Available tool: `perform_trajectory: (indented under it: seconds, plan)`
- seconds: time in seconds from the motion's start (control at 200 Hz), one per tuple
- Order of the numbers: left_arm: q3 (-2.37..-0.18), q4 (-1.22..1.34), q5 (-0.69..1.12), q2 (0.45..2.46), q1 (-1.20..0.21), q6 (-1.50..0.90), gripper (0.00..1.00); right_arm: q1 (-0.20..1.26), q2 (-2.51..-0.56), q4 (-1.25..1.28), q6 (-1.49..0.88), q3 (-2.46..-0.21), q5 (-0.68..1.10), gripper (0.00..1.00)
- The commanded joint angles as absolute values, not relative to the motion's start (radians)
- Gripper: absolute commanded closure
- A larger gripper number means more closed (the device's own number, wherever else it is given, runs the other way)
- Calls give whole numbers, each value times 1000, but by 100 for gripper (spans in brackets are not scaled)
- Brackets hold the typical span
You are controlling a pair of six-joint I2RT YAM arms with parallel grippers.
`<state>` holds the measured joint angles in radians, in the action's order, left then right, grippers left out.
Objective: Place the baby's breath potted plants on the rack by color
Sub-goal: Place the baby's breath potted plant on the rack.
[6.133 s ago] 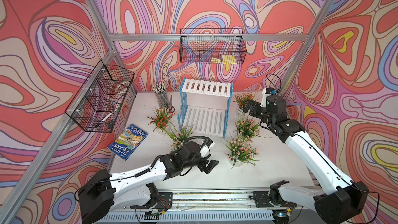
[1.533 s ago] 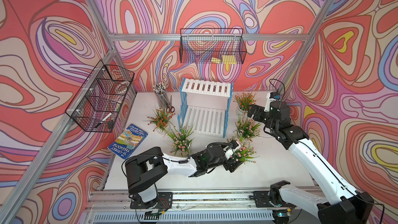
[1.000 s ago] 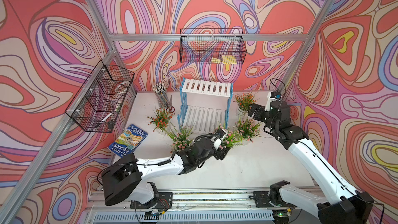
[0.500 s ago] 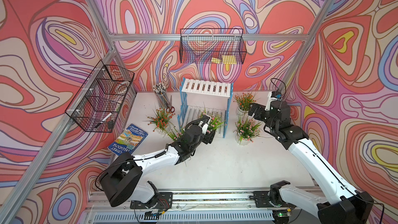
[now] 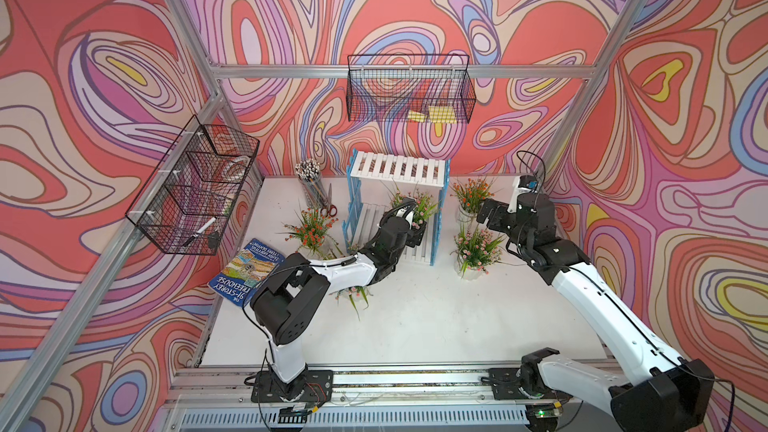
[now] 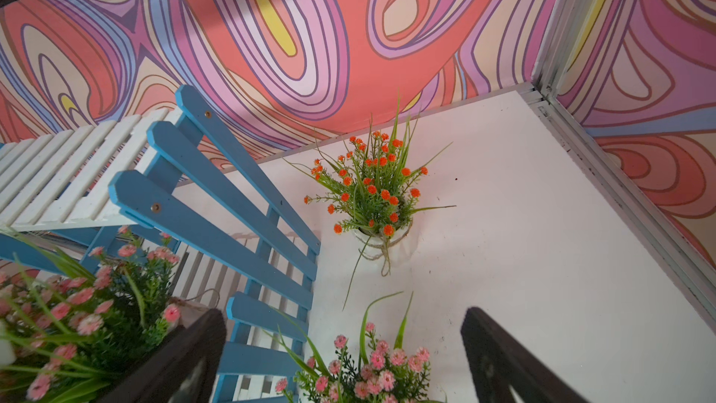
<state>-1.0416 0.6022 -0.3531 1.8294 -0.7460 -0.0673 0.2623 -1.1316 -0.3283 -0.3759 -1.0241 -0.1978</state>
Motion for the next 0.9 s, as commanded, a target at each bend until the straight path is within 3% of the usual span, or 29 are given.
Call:
perform_trajectory:
  seconds: [0.0,0.741,0.896]
  plan:
    - [-1081,754,-453,1858,-735,-58,40,256,-1140,-308,-359,-1006,-207,2]
    - [-956,979,-622,1919,-608,-70,40,256,-1168,-252,-363,-966,-150,2]
    - [-935,1010,-611,1939,-597,-90,35,256,-1173,-247,-355,-962,-142,2]
